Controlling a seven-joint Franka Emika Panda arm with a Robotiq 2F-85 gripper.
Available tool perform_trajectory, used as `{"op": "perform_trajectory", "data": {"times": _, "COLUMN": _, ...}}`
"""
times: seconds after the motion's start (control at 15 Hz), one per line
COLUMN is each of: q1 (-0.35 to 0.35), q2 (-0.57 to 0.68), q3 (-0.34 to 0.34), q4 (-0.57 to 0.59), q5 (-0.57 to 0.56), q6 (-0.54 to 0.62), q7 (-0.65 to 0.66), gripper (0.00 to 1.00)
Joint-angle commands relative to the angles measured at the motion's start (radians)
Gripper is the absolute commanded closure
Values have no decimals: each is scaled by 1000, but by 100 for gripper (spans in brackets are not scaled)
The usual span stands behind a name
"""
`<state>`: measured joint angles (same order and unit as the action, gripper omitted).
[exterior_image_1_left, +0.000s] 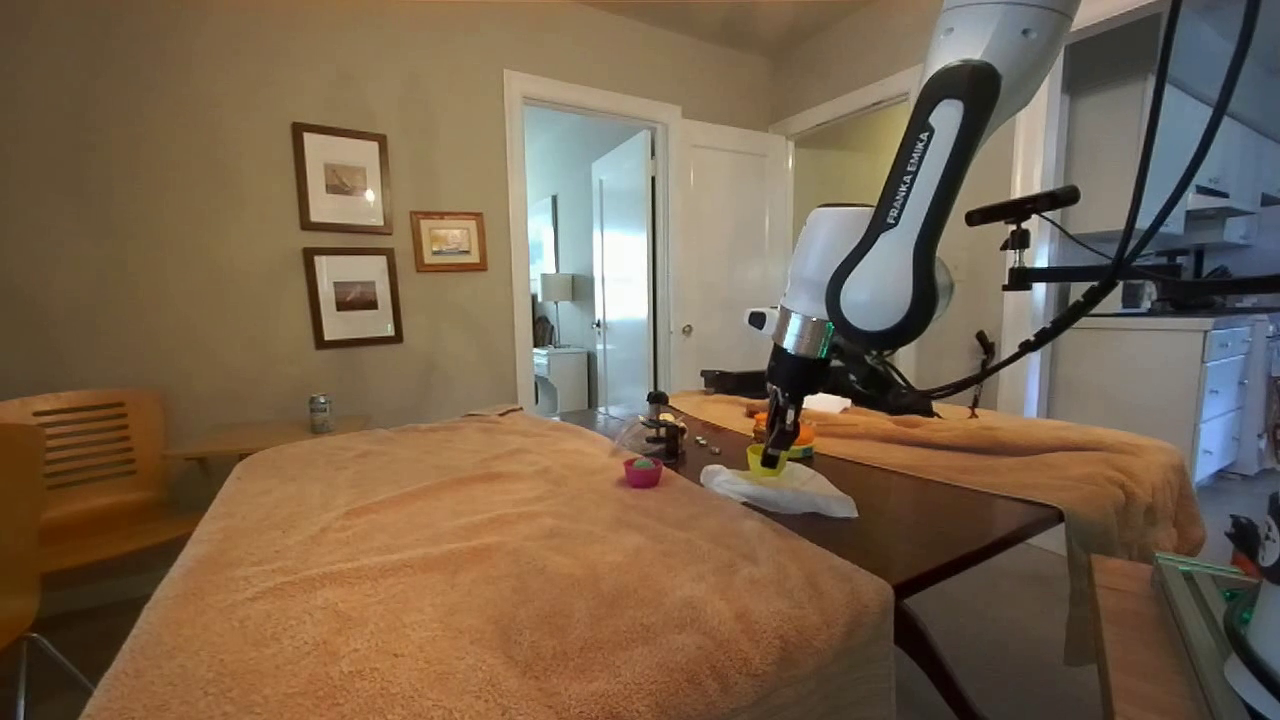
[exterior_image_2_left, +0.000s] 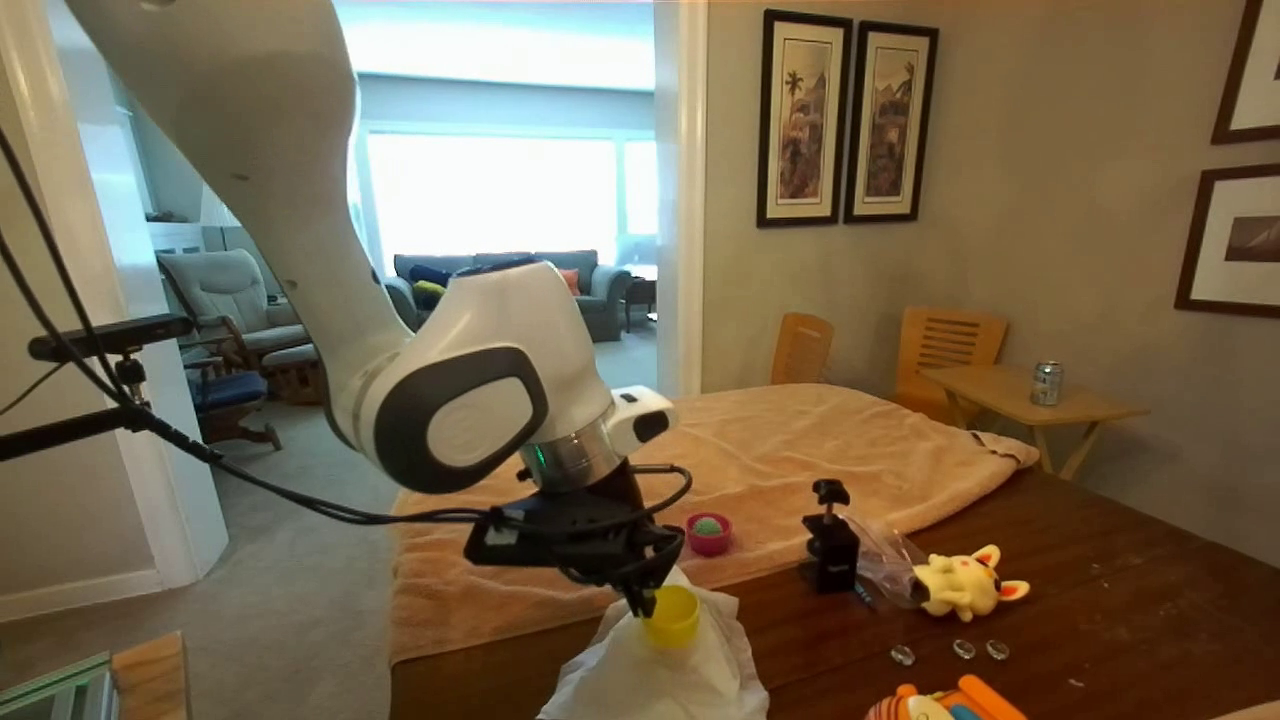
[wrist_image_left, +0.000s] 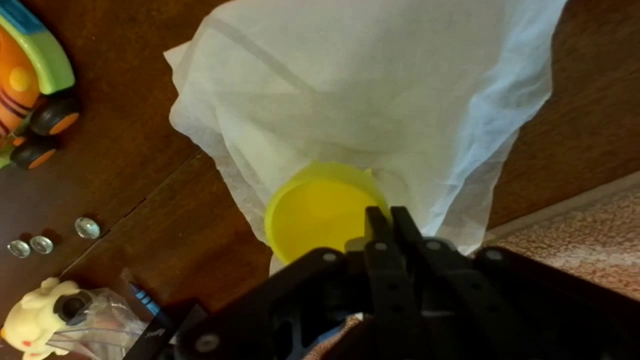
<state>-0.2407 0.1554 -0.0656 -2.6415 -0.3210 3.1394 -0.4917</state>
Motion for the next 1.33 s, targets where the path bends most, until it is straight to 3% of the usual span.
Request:
{"op": "perform_trajectory", "data": {"times": 0.0, "q1": -13, "q2": -81, "q3": 30, "q4": -84, "q5": -19, "q6": 18, "q7": -66, "gripper": 99}}
{"op": "perform_trajectory", "data": {"times": 0.27, "q1": -31, "q2": -82, "q3": 151, "q4": -145, "q5": 23, "q6": 7, "q7": -167, "gripper": 99}}
{"op": "perform_trajectory", "data": {"times": 0.47, "q1": -28, "q2": -49, "q3": 188, "q4": -120, "q5": -14, "q6": -11, "q7": -173, "gripper": 99}}
{"op": "perform_trajectory", "data": {"times": 0.8, "q1": -37, "q2": -66, "q3": 152, "q4": -115, "q5": -27, "q6": -8, "q7": -182, "gripper": 99}}
{"op": "perform_trajectory", "data": {"times": 1.27, "q1": -111, "q2": -30, "q3": 74, "q4": -102, "q5": 0, "q6": 18, "q7": -214, "gripper": 99}}
